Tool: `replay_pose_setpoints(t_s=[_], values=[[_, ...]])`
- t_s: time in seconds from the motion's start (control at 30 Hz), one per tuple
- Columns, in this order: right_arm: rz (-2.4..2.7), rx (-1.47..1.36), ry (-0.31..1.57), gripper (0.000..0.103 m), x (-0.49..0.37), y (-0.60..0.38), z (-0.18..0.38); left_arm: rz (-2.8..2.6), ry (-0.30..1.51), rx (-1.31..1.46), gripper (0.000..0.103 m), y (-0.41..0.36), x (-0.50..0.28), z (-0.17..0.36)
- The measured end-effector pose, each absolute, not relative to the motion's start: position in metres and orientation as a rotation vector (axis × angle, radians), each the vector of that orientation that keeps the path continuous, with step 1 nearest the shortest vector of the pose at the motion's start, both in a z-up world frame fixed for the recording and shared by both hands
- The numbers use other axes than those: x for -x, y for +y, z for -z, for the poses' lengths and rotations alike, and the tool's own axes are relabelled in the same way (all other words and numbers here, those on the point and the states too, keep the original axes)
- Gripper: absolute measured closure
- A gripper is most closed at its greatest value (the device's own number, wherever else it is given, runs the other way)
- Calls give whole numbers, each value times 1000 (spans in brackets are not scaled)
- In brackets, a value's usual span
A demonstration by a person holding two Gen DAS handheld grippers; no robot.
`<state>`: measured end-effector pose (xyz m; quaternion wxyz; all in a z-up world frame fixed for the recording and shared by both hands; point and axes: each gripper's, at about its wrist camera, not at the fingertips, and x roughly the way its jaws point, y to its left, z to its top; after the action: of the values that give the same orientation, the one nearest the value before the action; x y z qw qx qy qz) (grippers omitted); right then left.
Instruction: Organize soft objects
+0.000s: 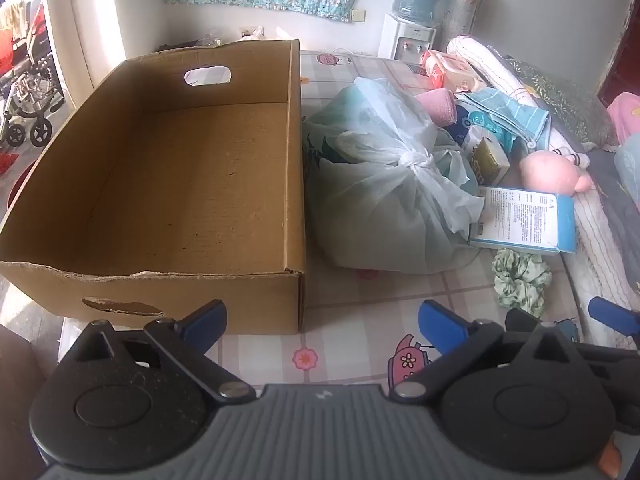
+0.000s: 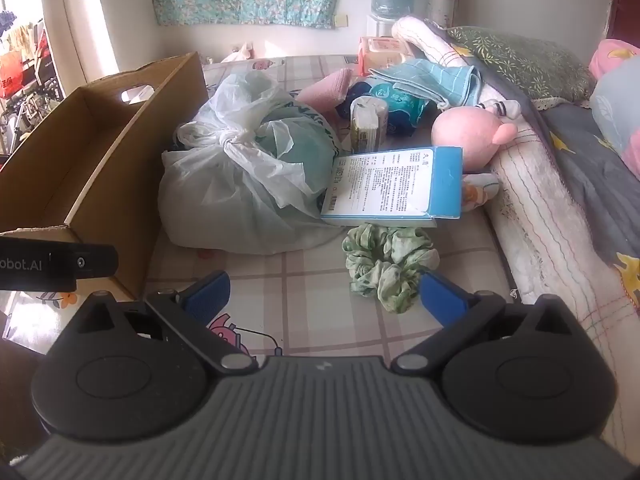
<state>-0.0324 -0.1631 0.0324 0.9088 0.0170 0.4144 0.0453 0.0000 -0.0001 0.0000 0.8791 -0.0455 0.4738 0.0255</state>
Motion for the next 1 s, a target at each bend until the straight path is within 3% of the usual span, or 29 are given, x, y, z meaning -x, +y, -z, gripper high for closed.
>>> replay_pose_setpoints(t_s=[1.0], values=[[-86, -19, 892, 1, 21, -162, -28, -52, 987, 94, 1, 2, -2, 5]])
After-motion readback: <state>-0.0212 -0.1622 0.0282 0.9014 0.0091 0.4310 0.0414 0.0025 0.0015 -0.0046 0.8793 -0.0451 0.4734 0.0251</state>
